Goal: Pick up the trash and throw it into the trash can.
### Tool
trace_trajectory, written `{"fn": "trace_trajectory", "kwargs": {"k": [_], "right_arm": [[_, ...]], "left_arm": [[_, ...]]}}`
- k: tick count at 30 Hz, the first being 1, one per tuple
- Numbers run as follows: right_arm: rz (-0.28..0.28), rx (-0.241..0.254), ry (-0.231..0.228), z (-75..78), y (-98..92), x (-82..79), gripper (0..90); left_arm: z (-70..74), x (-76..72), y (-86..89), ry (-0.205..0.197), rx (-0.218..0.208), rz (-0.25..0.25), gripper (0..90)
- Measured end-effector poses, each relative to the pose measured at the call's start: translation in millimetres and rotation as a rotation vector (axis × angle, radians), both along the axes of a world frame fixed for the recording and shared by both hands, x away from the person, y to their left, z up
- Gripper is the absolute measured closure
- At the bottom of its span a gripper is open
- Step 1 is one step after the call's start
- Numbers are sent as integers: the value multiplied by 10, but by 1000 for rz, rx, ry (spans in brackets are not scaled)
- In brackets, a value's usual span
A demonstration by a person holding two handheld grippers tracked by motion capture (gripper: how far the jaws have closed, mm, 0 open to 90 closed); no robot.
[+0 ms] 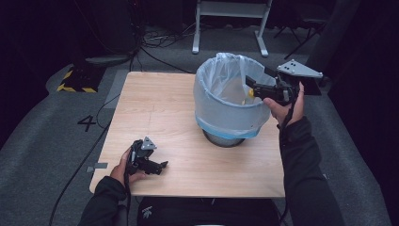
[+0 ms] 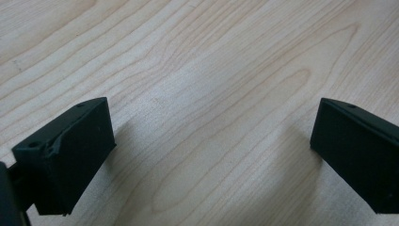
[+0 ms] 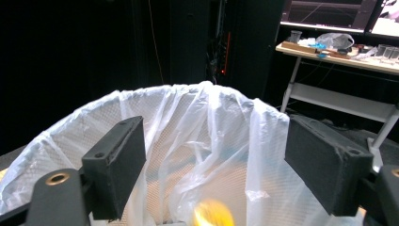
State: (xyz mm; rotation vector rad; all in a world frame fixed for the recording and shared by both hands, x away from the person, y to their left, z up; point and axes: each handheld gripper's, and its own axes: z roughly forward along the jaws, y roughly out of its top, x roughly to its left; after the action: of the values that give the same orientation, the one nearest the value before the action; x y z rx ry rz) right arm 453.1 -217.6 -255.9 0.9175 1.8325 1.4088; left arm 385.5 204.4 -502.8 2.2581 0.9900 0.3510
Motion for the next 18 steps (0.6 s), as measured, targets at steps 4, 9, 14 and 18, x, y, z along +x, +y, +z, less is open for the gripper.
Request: {"fn": "trace_trajectory", "kwargs": {"k": [4, 9, 14, 18], "right_arm": [[8, -30, -12, 5, -116, -99, 209], [-2, -31, -36, -14, -258, -226, 215], [-3, -58, -34, -74, -407, -321, 209], [11, -40, -24, -151, -554, -411, 203]], "left_arm": [[1, 3, 1, -2, 1, -3, 2], [1, 6, 1, -5, 4, -7, 1], [1, 4, -1, 0, 1, -5, 1], [0, 4, -2, 1, 0, -5, 1]]}}
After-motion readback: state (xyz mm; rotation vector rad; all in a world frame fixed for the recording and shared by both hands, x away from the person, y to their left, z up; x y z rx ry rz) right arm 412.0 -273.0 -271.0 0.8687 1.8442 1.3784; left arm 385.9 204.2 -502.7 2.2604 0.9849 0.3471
